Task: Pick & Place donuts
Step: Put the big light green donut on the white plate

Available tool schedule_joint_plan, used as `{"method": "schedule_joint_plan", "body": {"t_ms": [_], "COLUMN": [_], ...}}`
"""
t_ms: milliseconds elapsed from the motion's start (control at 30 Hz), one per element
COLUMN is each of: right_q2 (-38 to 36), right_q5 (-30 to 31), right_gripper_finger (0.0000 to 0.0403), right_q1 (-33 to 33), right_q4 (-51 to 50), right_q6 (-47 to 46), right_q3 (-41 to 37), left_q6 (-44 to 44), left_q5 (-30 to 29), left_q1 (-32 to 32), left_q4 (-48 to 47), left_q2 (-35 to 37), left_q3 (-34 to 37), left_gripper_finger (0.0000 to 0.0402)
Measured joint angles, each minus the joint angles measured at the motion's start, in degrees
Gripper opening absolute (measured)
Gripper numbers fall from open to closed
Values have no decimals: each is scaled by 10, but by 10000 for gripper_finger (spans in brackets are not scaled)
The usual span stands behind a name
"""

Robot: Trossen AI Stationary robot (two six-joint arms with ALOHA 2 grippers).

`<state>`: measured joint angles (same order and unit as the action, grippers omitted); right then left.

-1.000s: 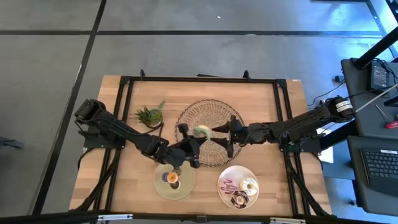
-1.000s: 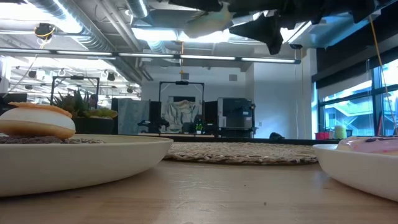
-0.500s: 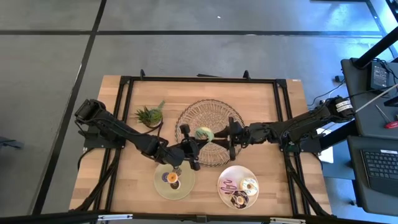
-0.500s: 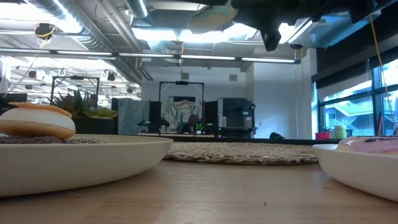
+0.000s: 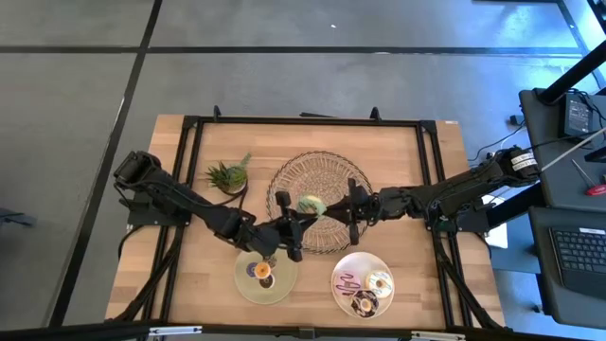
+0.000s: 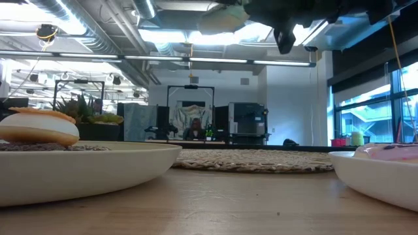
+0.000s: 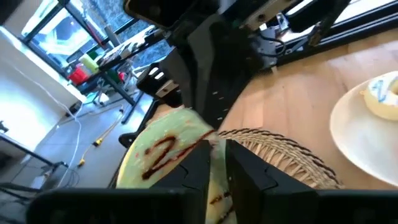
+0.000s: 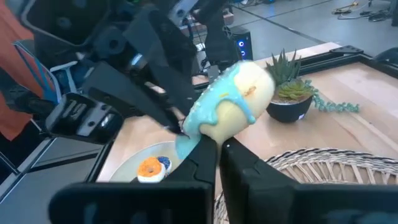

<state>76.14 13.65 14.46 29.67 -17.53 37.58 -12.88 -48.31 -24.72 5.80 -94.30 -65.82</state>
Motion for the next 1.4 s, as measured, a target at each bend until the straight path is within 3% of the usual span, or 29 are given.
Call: {"method": "schedule_joint_plan", "body": {"t_ms": [167, 267, 400, 567, 667, 900, 1033, 1200, 1400], "right_q2": [0, -17, -66, -110, -115, -114, -114, -114, -114], "right_q5": [2, -20, -89, -205, -215, -70, 29, 52, 101], "right_gripper_finger": [13, 13, 13, 13, 12, 12, 12, 12, 12], "right_q1": [0, -1, 6, 58, 116, 255, 293, 308, 321], "right_q4": [0, -21, -90, -220, -239, -243, -193, -64, -34], "right_q6": [0, -2, -39, -130, -172, -253, -303, -350, -423], "right_q3": [0, 0, 0, 0, 0, -29, -77, -151, -206], "left_q6": [-1, -8, -3, 3, 31, 70, 86, 102, 107], "left_q5": [-12, -76, -147, -159, -162, -148, -144, -107, -69], "left_q1": [-17, -32, -57, -89, -97, -93, -85, -73, -60], "left_q4": [0, -3, -13, -38, -43, -43, -43, -43, -43], "left_q2": [0, 0, 0, 0, 0, 0, 0, 0, 0], "left_q3": [0, 0, 0, 0, 0, 0, 0, 0, 0], "left_gripper_finger": [83, 103, 119, 125, 124, 119, 120, 118, 117]}}
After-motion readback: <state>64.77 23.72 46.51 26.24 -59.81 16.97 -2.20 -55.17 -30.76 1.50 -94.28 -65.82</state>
